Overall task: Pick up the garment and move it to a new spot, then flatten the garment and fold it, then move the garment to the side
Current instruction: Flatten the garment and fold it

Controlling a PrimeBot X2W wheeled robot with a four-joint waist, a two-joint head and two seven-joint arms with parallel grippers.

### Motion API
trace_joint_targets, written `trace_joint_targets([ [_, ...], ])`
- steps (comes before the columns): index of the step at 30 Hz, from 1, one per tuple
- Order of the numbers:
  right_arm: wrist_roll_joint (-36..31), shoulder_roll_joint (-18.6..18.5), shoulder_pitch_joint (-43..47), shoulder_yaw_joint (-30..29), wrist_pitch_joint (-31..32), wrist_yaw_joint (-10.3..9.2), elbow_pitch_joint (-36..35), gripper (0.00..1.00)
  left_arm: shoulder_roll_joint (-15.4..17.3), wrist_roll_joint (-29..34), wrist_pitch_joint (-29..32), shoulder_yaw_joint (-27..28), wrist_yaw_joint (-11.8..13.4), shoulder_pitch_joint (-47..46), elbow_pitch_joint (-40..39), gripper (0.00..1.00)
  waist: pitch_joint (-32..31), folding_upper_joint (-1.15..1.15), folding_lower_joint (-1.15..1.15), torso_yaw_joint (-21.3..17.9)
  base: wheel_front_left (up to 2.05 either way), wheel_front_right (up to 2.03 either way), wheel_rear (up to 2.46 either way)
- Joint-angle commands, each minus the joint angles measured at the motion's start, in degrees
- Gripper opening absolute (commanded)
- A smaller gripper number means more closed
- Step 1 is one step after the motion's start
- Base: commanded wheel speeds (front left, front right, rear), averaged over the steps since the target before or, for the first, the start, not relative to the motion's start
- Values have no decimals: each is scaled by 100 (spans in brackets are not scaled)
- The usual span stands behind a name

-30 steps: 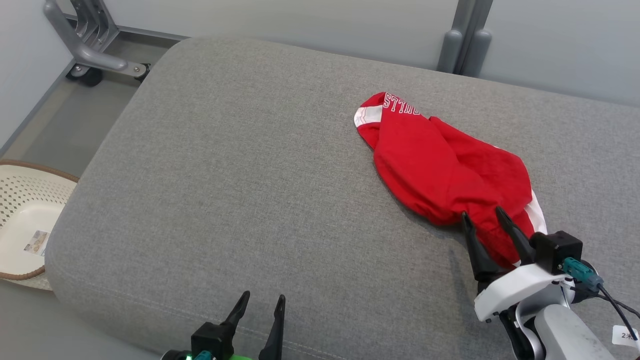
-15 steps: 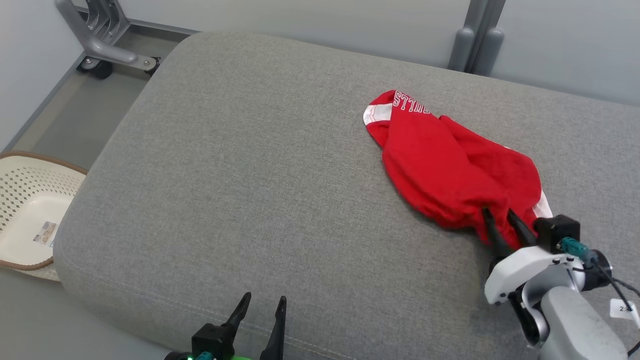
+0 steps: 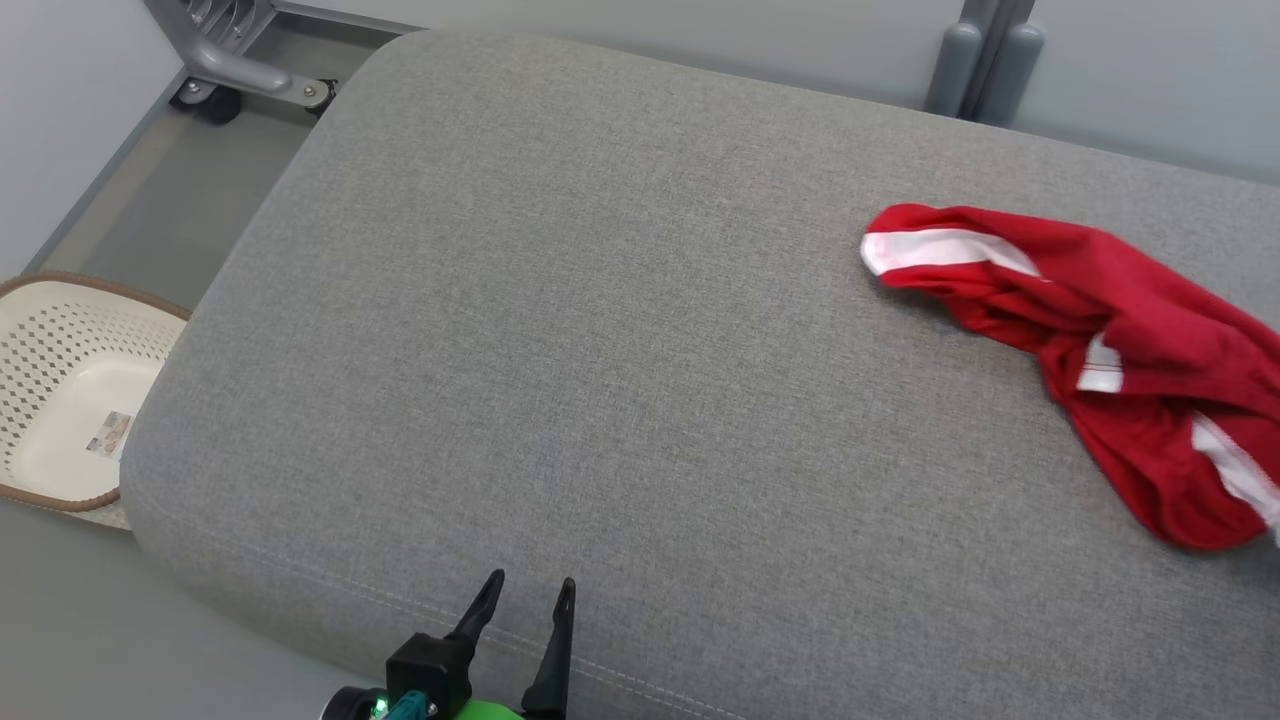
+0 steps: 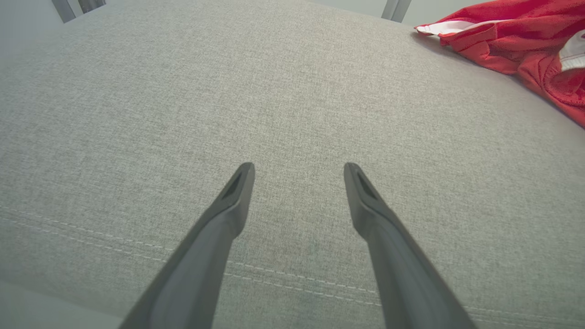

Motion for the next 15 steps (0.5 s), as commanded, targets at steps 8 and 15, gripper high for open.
trace_joint_targets([
  [8,-808,354,-231,-958,-286,-11,61,100,13,29,-16,41,14,31,20,100,-178,0,0,-195,0,0,0],
  [15,-303,1117,357,113,-296,-10,-1343,100,13,-17,-16,64,10,68,-3,100,-293,0,0,-532,0,0,0],
])
